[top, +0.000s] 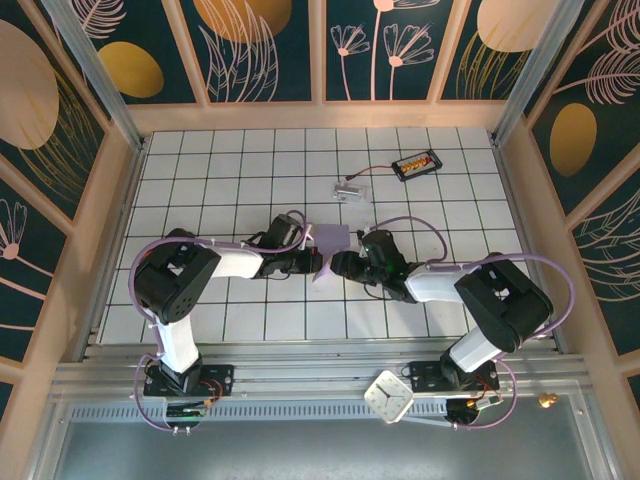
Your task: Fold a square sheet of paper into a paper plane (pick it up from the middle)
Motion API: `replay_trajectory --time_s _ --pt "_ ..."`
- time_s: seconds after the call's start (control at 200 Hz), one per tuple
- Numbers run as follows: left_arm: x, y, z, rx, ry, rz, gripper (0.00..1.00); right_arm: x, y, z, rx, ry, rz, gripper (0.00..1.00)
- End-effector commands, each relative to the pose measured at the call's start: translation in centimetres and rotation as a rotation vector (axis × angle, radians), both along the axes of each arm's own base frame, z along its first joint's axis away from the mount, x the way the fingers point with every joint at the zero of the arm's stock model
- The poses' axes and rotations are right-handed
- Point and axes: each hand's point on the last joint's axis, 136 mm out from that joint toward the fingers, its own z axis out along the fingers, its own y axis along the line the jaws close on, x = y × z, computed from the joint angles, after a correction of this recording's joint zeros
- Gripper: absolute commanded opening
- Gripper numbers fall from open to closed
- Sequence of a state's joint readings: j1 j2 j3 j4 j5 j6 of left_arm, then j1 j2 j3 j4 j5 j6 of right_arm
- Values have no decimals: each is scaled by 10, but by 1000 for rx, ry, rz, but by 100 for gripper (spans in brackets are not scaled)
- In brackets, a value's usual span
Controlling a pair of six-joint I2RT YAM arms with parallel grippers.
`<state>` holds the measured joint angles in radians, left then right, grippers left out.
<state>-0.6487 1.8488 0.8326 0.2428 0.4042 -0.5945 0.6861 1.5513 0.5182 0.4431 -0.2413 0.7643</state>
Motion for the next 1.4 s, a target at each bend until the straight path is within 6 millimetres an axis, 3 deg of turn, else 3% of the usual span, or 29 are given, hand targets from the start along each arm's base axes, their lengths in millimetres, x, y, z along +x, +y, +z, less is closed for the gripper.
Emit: replay_trajectory --time_s 0.0,0.31,0.57,0.831,1.391 --pt "-12 10 -20 59 63 -10 0 -3 4 17 77 -55 39 45" --pt "-11 9 -20 63 63 -11 0 -17 -7 23 140 -57 4 46" --pt "-9 9 -16 65 54 -9 0 -12 -11 18 118 -44 -29 45" --pt "-8 9 -16 69 53 -10 0 -16 -21 10 75 -10 -101 37" --pt "-7 9 -17 76 51 -12 0 -30 -24 5 56 14 -155 19"
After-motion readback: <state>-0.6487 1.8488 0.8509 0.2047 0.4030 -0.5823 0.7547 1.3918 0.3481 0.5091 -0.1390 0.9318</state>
